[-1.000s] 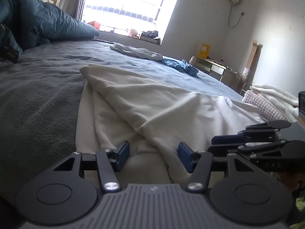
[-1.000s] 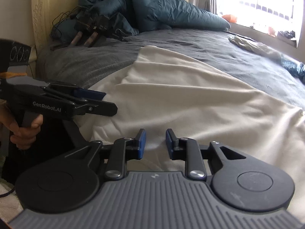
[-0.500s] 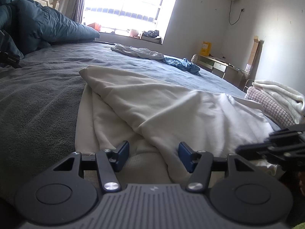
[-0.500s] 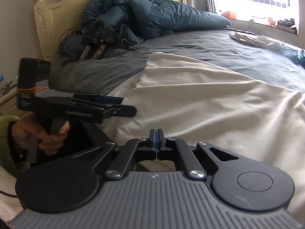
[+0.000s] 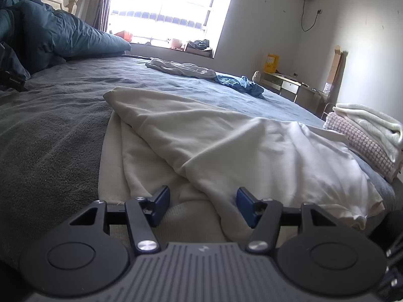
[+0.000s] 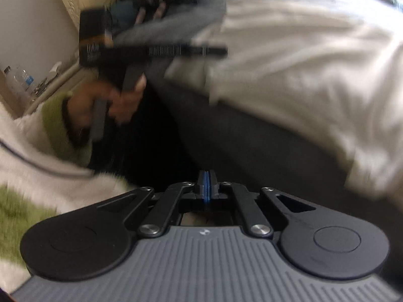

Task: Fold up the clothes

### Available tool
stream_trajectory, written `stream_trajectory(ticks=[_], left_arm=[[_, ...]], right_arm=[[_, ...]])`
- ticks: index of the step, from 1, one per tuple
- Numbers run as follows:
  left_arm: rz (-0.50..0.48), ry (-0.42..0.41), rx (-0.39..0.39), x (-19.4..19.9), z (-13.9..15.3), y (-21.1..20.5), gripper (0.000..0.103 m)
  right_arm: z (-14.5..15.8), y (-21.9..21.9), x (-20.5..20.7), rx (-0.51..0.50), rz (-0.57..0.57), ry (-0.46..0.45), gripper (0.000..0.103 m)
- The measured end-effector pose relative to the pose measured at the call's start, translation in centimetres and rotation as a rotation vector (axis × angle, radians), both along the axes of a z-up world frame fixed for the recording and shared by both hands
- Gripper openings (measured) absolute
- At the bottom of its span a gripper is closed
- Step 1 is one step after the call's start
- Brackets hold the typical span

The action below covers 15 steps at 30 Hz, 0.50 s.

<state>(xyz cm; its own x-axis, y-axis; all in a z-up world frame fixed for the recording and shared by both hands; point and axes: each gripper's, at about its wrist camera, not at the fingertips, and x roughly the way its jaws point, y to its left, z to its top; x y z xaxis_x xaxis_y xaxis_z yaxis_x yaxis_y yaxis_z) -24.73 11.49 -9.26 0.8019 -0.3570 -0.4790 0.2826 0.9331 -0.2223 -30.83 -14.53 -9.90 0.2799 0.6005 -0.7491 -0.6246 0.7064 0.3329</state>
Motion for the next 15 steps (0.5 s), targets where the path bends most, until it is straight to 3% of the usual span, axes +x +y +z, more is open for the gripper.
stream_trajectory(ticks=[7,15], left_arm=[[-0.004,-0.001,0.001,0.0,0.0,0.0,0.061],[-0.008,-0.001,0.005,0.0,0.0,-0.1,0.062]], right_arm=[[-2.2,-1.2,-1.6,-0.053,-0.055,0.207,0.0],[-2.5,-1.4,-1.8,-0.112,-0.094,0.247,0.008]])
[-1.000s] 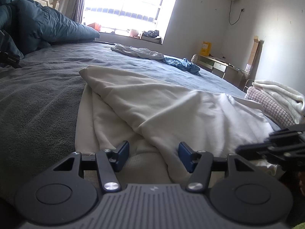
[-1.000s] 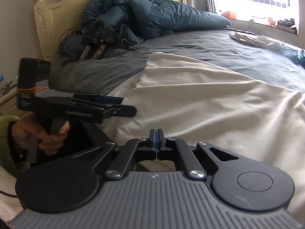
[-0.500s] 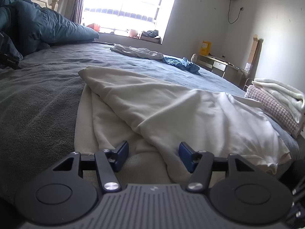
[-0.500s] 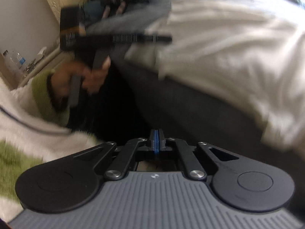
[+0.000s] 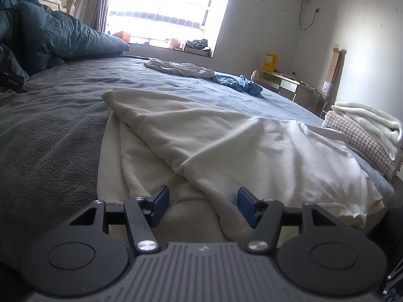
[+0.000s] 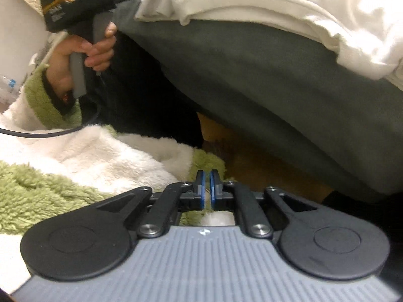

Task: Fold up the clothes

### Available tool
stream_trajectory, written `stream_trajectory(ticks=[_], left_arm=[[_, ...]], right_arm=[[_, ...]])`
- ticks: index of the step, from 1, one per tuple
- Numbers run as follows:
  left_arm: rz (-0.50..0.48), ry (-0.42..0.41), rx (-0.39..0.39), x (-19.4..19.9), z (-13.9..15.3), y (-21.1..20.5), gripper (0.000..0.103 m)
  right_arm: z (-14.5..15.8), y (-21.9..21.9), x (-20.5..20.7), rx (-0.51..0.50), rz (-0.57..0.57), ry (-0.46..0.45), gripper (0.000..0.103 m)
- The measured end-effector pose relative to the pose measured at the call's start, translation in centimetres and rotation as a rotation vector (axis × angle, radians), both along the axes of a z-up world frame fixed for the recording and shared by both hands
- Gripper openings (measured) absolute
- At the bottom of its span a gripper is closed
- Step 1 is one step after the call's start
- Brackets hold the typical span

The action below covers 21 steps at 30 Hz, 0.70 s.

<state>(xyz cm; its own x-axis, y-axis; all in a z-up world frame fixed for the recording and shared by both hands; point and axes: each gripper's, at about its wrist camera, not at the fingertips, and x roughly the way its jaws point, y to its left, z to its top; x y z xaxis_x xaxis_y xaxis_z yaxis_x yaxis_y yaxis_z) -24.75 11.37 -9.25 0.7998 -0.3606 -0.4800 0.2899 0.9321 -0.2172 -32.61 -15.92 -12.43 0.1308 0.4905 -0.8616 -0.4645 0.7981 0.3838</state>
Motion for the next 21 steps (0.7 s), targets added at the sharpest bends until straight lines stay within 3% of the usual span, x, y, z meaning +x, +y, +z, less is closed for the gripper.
stream_trajectory(ticks=[8,14,18,21], left_arm=[[0.0,-0.001,0.002,0.0,0.0,0.0,0.062],[0.001,0.0,0.007,-0.1,0.2,0.0,0.062],[0.022,-0.02,0.022,-0.9,1.4,0.2,0.063],[0.046,-0.067,0.029,-1.7,2.8,0.6,0.064]], right_arm=[[0.8,-0.8,-0.2,-0.005,-0.011,-0.042,0.045],[1.2,-1.3,0.1,-0.02,-0.034,-0.078,0.049],[3.7,-2.6,0.6,-0.014,-0.024,-0.246,0.048],[6.1,-4.7,2.0,0.051,-0.102,-0.379,0.047]])
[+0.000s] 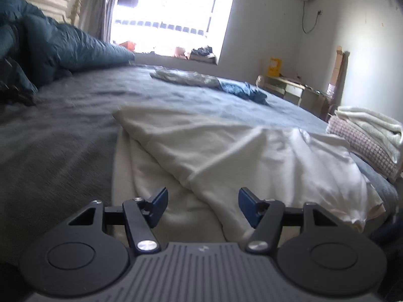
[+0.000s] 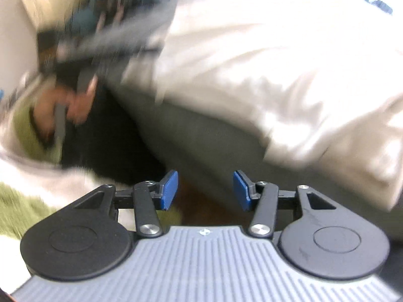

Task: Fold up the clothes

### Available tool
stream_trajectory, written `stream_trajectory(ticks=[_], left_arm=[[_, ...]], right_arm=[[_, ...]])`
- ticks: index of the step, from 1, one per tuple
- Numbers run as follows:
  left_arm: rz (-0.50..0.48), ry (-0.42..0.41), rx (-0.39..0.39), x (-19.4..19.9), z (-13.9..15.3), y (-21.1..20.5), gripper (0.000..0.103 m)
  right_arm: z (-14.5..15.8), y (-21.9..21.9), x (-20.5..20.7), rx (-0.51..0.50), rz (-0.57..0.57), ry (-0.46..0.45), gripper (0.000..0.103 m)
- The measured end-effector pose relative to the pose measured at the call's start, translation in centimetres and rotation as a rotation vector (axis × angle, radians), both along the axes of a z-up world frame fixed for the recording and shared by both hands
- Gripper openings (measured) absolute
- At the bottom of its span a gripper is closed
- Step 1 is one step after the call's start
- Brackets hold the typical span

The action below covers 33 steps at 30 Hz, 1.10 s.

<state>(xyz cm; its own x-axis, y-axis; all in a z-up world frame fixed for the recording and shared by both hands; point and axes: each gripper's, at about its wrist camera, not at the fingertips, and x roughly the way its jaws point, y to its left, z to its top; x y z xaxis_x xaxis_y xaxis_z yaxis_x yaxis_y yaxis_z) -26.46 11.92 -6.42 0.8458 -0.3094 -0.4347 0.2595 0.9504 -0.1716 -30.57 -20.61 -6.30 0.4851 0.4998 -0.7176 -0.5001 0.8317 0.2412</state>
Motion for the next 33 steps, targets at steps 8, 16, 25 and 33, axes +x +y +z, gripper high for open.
stream_trajectory(ticks=[8,16,25,33], left_arm=[[-0.082,-0.075,0.018,4.1,1.9,-3.6,0.069],[-0.001,0.078,0.056,8.1,-2.0,-2.1,0.067],[-0.005,0.015,0.046,10.3,2.1,-2.0,0.069],[0.07,0.057,0.078,16.4,0.8,-3.7,0.068]], right_arm=[[1.7,-3.1,6.7,0.034,-0.224,-0.312,0.037],[-2.4,-9.4,8.7,-0.135,-0.462,-0.274,0.025],[1.6,-15.5,11.0,0.043,-0.615,-0.332,0.029],[0.3,-21.0,22.0,0.186,-0.772,-0.115,0.044]])
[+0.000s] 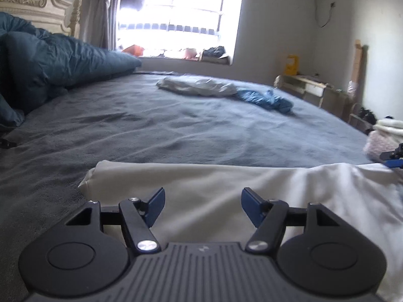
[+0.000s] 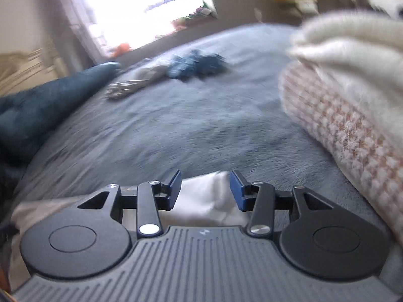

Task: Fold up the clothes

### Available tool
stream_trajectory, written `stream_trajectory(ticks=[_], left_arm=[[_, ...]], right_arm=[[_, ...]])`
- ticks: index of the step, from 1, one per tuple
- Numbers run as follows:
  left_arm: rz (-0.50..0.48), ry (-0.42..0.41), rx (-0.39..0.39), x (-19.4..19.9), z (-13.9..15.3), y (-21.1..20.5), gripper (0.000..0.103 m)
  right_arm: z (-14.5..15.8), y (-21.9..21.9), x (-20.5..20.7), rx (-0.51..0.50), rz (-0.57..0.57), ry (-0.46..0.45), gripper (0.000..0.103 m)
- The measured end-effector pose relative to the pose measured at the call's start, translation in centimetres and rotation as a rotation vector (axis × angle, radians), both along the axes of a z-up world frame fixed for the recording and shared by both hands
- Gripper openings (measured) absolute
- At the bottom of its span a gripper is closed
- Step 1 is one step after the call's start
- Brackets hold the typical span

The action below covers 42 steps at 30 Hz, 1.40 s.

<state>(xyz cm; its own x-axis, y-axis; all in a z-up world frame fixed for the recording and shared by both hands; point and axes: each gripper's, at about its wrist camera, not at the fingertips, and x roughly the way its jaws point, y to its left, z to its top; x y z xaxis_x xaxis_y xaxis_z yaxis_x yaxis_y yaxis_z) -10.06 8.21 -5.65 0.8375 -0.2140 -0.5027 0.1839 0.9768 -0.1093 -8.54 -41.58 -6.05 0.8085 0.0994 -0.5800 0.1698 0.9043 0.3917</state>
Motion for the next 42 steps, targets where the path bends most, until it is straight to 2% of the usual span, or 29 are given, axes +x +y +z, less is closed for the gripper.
stream_trajectory(ticks=[3,5,6,8,9,12,14,18,22,23,25,27,29,31,33,34,36,37,38,40,42], left_arm=[[0.022,0.032,-0.017,0.7,-1.0,0.5,0.068],[0.034,0.044,-0.026,0.8,-1.5,0.8,0.068],[0.04,0.05,-0.031,0.9,-1.7,0.9,0.068],[0.043,0.05,-0.04,0.9,-2.0,1.1,0.068],[0.044,0.048,-0.042,0.8,-2.1,1.1,0.068],[0.049,0.044,-0.045,0.9,-2.3,1.2,0.068],[0.052,0.043,-0.052,0.9,-2.4,1.4,0.068],[0.053,0.042,-0.057,1.0,-2.5,1.6,0.068],[0.053,0.039,-0.053,0.9,-2.5,1.6,0.068],[0.053,0.039,-0.054,0.9,-2.6,1.6,0.068],[0.052,0.038,-0.06,0.9,-2.6,1.6,0.068],[0.052,0.036,-0.066,0.9,-2.7,1.7,0.068],[0.052,0.035,-0.07,0.8,-2.7,1.7,0.068],[0.052,0.034,-0.071,0.7,-2.7,1.7,0.068],[0.052,0.033,-0.074,0.7,-2.7,1.7,0.068],[0.051,0.033,-0.077,0.7,-2.7,1.8,0.068],[0.05,0.031,-0.087,0.6,-2.7,1.9,0.068],[0.048,0.032,-0.094,0.6,-2.7,2.0,0.068],[0.045,0.034,-0.102,0.6,-2.7,2.2,0.068],[0.043,0.036,-0.12,0.6,-2.5,2.4,0.068],[0.051,0.035,-0.135,0.3,-2.2,2.6,0.068]], right_arm=[[-2.1,-2.1,2.2,0.186,0.004,0.104,0.044],[-3.0,-2.5,2.7,0.247,0.022,0.126,0.042],[-3.3,-2.6,2.9,0.272,0.031,0.132,0.029],[-3.3,-2.2,2.5,0.271,0.047,0.099,0.015],[-3.0,-1.8,2.2,0.249,0.052,0.067,0.013],[-2.1,-0.7,0.6,0.163,0.033,-0.031,0.011],[-2.7,-1.3,-0.2,0.177,-0.004,-0.064,0.011],[-5.6,-2.9,-0.1,0.235,-0.058,-0.054,0.01],[-5.4,-2.4,0.2,0.166,-0.085,-0.065,0.014],[-4.8,-2.2,-0.1,0.122,-0.107,-0.076,0.018],[-3.4,-1.8,-0.8,0.02,-0.158,-0.104,0.019],[-1.9,-1.3,-1.9,-0.061,-0.162,-0.147,0.02],[-0.5,-0.2,-3.2,-0.106,-0.102,-0.184,0.02],[0.1,1.5,-4.0,-0.136,0.014,-0.184,0.02],[-0.8,3.1,-4.0,-0.176,0.132,-0.132,0.018],[-1.5,3.6,-3.8,-0.212,0.148,-0.083,0.018],[-3.1,2.7,-3.8,-0.254,0.078,0.004,0.013],[-3.5,1.6,-4.1,-0.241,0.026,0.015,0.02],[-3.3,1.0,-4.6,-0.227,-0.006,0.015,0.025],[-2.1,0.4,-5.8,-0.199,-0.05,0.002,0.024],[-0.4,1.8,-6.9,-0.266,-0.023,-0.034,0.024]])
